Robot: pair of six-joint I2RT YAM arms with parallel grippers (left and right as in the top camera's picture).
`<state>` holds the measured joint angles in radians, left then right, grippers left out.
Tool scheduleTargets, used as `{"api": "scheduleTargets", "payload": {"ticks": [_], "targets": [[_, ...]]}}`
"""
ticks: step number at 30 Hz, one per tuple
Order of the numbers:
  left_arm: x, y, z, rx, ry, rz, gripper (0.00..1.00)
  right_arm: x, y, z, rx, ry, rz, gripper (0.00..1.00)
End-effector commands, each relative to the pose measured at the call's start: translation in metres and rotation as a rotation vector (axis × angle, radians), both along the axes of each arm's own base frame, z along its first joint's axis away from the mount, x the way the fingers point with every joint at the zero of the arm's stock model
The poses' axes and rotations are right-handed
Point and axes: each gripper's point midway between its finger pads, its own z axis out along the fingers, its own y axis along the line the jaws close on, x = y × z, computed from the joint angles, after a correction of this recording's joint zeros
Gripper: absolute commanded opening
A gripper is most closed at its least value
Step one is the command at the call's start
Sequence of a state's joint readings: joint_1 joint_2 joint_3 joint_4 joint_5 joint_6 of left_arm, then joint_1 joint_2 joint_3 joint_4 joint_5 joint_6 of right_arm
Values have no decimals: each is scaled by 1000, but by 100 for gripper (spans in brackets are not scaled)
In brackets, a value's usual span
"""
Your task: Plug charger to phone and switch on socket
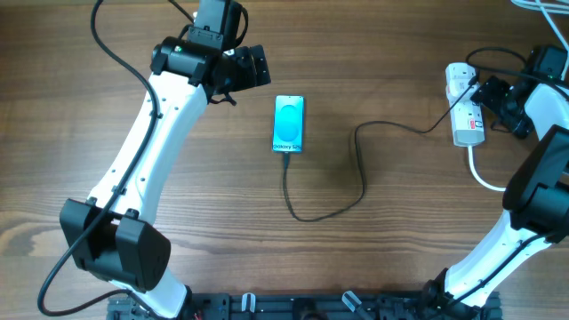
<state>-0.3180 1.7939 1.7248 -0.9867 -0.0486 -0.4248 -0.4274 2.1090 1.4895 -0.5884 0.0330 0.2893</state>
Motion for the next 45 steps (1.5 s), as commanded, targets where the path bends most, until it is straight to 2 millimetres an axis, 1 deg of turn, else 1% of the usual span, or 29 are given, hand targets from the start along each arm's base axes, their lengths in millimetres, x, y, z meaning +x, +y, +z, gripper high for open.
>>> {"api": "scheduleTargets", "payload": {"ticks": [1, 4, 15, 16, 18, 19, 20, 22, 23, 24, 25, 26, 29, 31, 32, 33, 35, 38, 40, 42, 45], "targets": [[1, 6, -3, 11, 3, 22, 100, -7, 31, -25, 111, 57, 77, 100], [1, 6, -3, 11, 3, 22, 100, -7, 38, -26, 144, 54, 87, 100], [1, 6, -3, 11, 3, 22, 100, -14, 41, -27, 161, 84, 85, 100], [1, 6, -3, 11, 3, 22, 100, -17, 43, -25, 168, 90, 81, 100], [1, 6, -3, 11, 3, 22, 100, -21, 44, -13, 166, 92, 80, 100], [1, 6, -3, 11, 3, 22, 100, -23, 44, -2, 164, 86, 66, 100], [1, 6, -3, 11, 3, 22, 100, -26, 44, 13, 161, 74, 35, 100], [1, 6, -3, 11, 3, 22, 100, -33, 48, 44, 152, 48, 30, 100], [1, 6, -3, 11, 3, 22, 100, -45, 53, 75, 147, 32, 28, 100], [1, 6, -3, 11, 3, 22, 100, -55, 58, 93, 146, 25, 30, 100], [1, 6, -3, 11, 3, 22, 100, -58, 61, 100, 149, 19, 35, 100], [1, 6, -3, 11, 3, 22, 100, -67, 72, 116, 165, 8, 55, 100], [1, 6, -3, 12, 3, 23, 100, -89, 105, 156, 161, -11, 119, 100], [1, 6, -3, 11, 3, 22, 100, -99, 132, 179, 141, -38, 193, 100], [1, 6, -3, 11, 3, 22, 100, -104, 148, 192, 127, -60, 240, 100], [1, 6, -3, 11, 3, 22, 100, -107, 159, 200, 117, -77, 272, 100], [1, 6, -3, 11, 3, 22, 100, -120, 189, 224, 81, -128, 368, 100], [1, 6, -3, 11, 3, 22, 100, -135, 207, 249, 28, -197, 424, 100], [1, 6, -3, 11, 3, 22, 100, -144, 209, 259, 10, -227, 433, 100], [1, 6, -3, 11, 3, 22, 100, -163, 209, 273, 2, -265, 435, 100], [1, 6, -3, 11, 3, 22, 100, -182, 209, 285, -7, -303, 436, 100]]}}
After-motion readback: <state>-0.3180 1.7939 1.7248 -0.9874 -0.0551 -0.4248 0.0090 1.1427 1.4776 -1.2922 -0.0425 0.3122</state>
